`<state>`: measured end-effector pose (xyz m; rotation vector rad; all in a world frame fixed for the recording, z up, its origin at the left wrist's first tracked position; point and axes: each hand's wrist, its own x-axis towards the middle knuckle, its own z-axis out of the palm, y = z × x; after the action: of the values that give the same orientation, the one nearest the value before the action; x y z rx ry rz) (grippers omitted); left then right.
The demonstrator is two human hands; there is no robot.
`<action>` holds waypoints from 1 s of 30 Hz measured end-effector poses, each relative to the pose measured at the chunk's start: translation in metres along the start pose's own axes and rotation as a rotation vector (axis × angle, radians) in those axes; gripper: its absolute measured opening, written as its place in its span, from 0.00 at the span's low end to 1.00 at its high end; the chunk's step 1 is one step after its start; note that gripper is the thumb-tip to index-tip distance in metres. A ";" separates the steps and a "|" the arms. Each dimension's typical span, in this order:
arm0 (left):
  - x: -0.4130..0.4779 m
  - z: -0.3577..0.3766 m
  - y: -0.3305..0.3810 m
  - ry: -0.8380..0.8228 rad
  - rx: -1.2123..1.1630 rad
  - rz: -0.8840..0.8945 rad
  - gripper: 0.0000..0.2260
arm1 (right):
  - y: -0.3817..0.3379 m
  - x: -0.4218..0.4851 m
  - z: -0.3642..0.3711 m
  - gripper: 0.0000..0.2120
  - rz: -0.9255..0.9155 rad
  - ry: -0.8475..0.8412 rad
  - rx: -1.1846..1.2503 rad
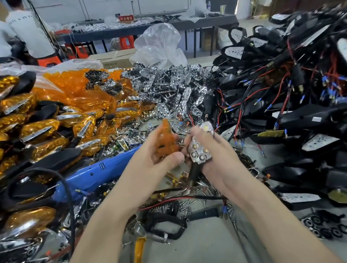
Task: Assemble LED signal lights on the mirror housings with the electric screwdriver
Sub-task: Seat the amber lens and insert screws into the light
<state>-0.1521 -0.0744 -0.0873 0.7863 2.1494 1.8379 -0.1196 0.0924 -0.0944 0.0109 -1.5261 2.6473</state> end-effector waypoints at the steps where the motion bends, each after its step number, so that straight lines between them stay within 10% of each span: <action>1: -0.001 0.000 -0.001 0.031 -0.058 0.002 0.29 | -0.002 0.002 -0.001 0.09 0.015 0.039 0.082; 30: -0.004 0.032 -0.002 0.209 0.191 0.080 0.26 | 0.002 0.001 0.004 0.11 -0.092 0.071 0.100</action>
<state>-0.1336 -0.0492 -0.0962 0.7578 2.4886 1.8467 -0.1213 0.0878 -0.0936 -0.0062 -1.3384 2.6191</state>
